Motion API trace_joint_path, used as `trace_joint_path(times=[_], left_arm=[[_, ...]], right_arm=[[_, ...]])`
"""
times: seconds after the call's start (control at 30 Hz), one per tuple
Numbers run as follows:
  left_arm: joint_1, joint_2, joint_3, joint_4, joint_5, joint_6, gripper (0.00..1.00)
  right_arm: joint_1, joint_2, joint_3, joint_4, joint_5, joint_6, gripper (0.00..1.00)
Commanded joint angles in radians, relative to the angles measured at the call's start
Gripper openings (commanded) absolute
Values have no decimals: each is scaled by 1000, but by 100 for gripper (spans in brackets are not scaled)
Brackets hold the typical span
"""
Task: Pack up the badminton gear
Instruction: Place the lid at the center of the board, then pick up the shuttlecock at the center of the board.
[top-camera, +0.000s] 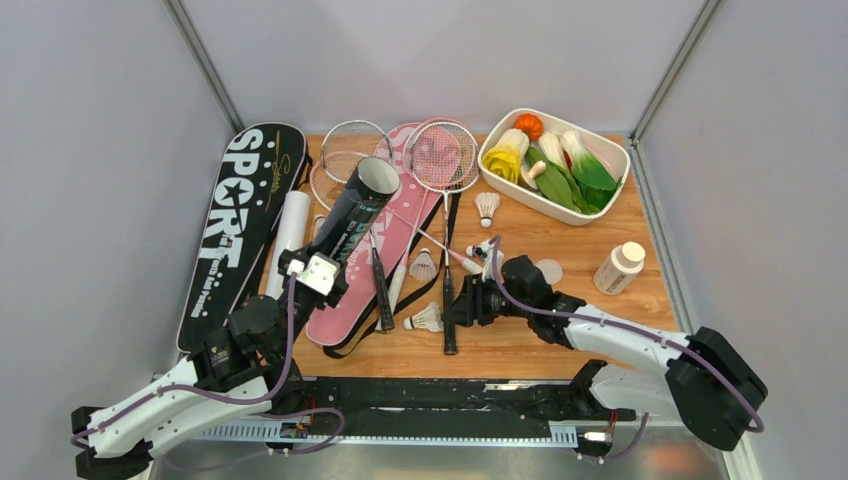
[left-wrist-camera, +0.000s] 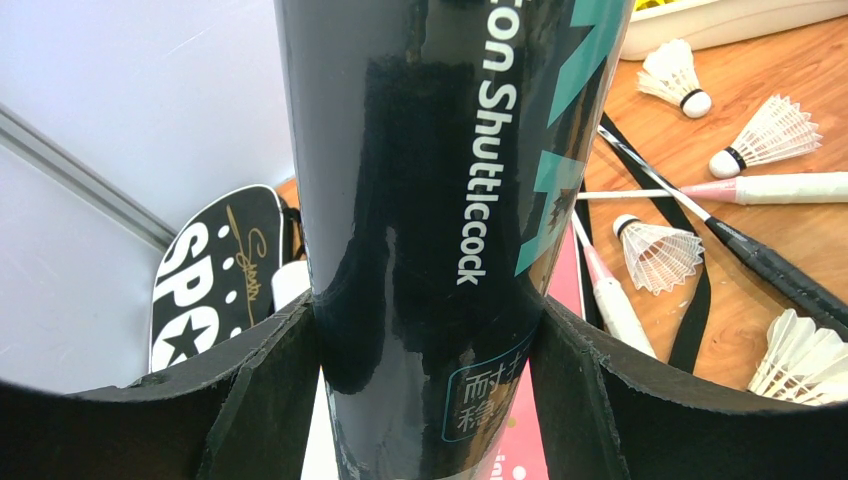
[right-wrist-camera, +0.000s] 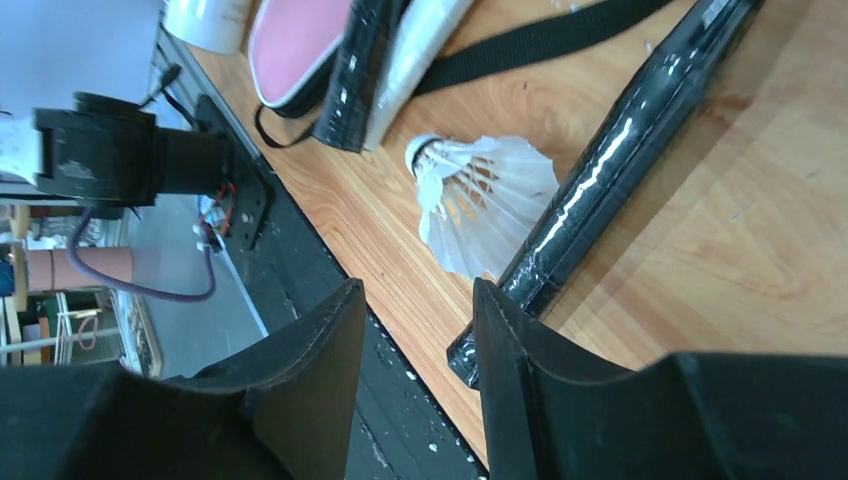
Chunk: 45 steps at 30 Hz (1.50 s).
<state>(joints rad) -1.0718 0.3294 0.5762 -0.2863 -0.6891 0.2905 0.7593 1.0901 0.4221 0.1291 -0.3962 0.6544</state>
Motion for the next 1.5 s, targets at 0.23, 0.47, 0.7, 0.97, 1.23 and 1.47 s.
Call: trace_joint_path(times=[0.23, 0.47, 0.7, 0.97, 1.23, 1.47], left_arm=[[-1, 4, 6, 58, 5, 9, 0], [-1, 7, 6, 55, 15, 11, 0], [-2, 14, -7, 52, 53, 22, 0], [-2, 74, -28, 49, 115, 81, 0], [0, 129, -32, 37, 149, 122, 0], [-2, 146, -42, 33, 165, 162, 0]], right_arm=[[84, 247, 57, 221, 22, 34, 45], [113, 324, 103, 259, 40, 54, 22], [113, 79, 159, -30, 189, 6, 0], [113, -270, 375, -472, 368, -153, 0], [112, -316, 776, -731, 373, -409, 0], [112, -236, 979, -841, 341, -550, 0]])
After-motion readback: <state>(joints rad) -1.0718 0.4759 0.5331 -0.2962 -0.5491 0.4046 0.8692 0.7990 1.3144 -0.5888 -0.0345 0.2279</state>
